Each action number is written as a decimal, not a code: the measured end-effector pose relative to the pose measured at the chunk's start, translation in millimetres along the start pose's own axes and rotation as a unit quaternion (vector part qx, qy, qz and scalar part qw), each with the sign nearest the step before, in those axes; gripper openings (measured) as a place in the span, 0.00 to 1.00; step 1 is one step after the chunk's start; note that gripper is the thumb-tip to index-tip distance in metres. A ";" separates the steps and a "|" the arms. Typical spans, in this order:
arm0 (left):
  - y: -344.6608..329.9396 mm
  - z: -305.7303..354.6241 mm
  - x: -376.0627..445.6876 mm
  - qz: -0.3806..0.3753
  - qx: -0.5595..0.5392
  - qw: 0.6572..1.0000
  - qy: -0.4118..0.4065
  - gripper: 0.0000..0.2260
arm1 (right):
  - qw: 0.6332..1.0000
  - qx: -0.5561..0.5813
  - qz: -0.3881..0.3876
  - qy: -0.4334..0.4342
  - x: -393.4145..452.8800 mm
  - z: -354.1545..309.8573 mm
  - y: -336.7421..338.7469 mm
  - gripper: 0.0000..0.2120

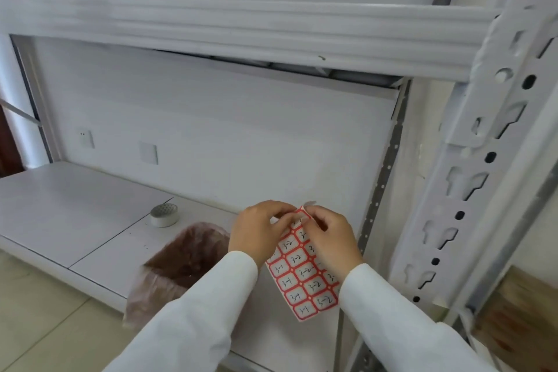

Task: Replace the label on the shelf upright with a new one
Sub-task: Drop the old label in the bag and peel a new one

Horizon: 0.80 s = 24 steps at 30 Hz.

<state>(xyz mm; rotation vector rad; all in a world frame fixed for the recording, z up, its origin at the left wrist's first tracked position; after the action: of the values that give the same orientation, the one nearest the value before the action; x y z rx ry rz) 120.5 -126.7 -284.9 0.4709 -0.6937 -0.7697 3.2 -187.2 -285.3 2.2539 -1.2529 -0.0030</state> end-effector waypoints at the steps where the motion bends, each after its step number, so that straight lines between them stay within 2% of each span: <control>1: -1.1 -1.9 -0.2 -0.021 -0.019 1.000 0.012 0.09 | 1.000 -0.012 -0.003 0.003 0.5 2.5 -0.9 0.11; 5: -3.1 -10.6 -1.4 -0.074 -0.077 0.993 0.050 0.06 | 0.999 -0.040 -0.017 0.002 1.8 9.6 -6.0 0.09; 12: -3.8 -17.3 -5.1 -0.110 -0.034 0.992 0.053 0.11 | 0.996 -0.071 -0.046 0.003 0.4 14.7 -12.6 0.09; 19: -1.9 -24.0 -2.7 -0.051 -0.029 0.995 0.078 0.07 | 0.996 -0.066 -0.060 0.004 -0.7 13.3 -18.3 0.09; 24: 3.7 -34.1 0.1 0.034 -0.029 0.989 0.140 0.08 | 0.995 -0.024 -0.069 -0.070 1.7 31.3 -24.6 0.09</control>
<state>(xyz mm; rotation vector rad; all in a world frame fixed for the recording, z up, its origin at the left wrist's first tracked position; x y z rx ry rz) 146.7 -119.7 -306.0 0.4891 -0.4217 -0.6427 15.2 -193.0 -322.8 2.3268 -1.1501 -0.2446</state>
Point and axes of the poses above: each hand's wrist, its own x-axis towards the middle knuckle, its own y-axis out of the back of the hand, z = x × y, the point moved 4 cm from there along x, towards the middle knuckle, and after that the axes turned 4 degrees about y, right-handed, at the moved point
